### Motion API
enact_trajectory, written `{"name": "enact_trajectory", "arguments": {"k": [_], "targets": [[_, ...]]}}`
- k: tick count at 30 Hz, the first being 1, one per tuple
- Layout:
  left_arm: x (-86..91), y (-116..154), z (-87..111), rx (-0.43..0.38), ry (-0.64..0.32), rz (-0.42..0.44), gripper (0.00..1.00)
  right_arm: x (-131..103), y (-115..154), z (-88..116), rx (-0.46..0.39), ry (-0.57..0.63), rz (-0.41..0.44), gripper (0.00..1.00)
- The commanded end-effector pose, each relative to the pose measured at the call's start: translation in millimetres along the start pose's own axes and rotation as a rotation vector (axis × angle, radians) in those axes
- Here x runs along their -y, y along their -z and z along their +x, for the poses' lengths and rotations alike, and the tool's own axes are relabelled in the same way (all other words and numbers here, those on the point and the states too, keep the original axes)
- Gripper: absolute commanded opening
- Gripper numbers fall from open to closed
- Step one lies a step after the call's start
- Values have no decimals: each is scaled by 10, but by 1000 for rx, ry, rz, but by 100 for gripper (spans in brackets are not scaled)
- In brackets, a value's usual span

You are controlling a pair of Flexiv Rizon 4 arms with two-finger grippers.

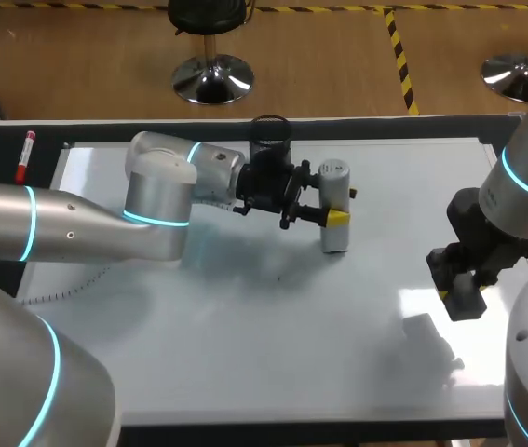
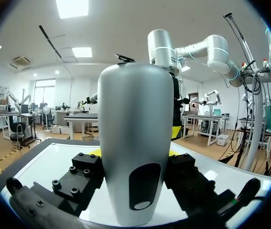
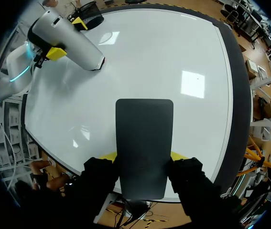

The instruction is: Pick up the inspection probe, press it on each red-marked spot on the whiteboard one by one, put down the probe, pick up the eraser, and wipe off all the red marks.

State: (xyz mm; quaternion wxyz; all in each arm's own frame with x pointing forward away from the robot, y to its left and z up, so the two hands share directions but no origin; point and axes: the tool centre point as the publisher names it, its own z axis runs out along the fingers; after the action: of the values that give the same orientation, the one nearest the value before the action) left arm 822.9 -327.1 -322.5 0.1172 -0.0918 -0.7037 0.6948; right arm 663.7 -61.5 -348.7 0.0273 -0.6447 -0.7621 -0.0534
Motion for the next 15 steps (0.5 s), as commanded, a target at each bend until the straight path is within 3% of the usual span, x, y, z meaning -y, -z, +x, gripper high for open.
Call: {"name": "enact_trajectory", "arguments": {"k": [1,15], "targets": [[-67,-60,10,0,4,-7,0,7,5,-10,-3,2,-1,0],[-104,-71,38,8,7,-30,0,7,5,-10,-3,2,-1,0]]}}
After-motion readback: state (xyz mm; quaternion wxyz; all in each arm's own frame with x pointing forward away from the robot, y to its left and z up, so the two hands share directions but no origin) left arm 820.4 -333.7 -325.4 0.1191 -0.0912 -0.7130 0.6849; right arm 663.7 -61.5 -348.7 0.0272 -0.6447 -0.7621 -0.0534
